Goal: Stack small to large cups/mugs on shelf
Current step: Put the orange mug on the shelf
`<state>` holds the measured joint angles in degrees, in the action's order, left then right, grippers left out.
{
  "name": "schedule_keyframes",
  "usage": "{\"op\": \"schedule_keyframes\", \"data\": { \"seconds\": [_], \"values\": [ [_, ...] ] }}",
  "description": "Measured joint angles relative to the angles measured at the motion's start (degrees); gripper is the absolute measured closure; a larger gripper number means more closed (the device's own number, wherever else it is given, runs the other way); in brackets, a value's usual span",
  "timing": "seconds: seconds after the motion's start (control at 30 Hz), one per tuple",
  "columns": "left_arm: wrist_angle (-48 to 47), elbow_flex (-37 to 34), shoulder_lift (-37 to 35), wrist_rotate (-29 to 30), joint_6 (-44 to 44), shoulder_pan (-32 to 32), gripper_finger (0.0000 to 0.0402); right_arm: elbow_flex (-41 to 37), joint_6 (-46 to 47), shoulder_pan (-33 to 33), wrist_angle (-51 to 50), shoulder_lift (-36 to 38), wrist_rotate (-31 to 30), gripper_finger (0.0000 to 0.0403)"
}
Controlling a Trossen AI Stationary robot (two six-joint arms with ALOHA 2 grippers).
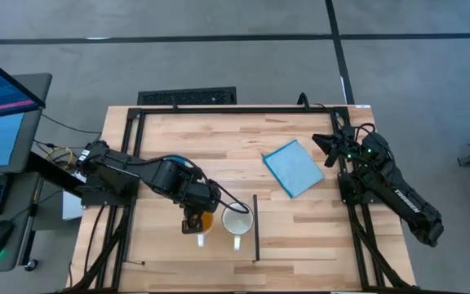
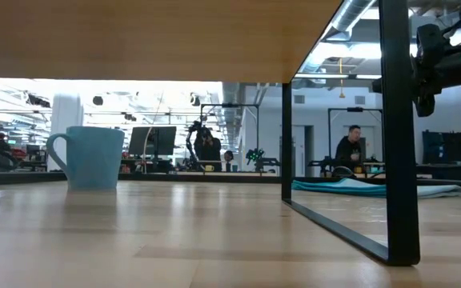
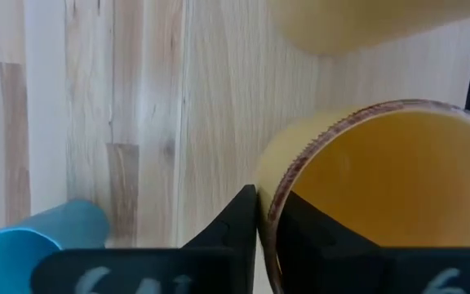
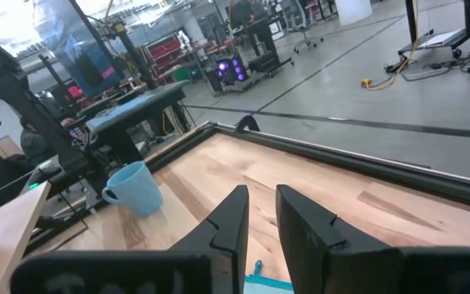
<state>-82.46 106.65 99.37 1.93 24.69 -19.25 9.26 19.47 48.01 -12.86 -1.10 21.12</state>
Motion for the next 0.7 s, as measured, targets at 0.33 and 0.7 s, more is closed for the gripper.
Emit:
{"op": "schedule_keyframes", "data": {
  "seconds": [0.33,0.7],
  "values": [
    [0.1,0.0,0.1,-0.1,0.0,0.0,0.0369,0.0,-0.1,0.0,0.0,0.0,0.0,0.0317],
    [0.6,0.0,0.1,0.3,-0.3,0.2,0.0369,0.0,-0.4,0.0,0.0,0.0,0.0,0.0317]
  ]
}}
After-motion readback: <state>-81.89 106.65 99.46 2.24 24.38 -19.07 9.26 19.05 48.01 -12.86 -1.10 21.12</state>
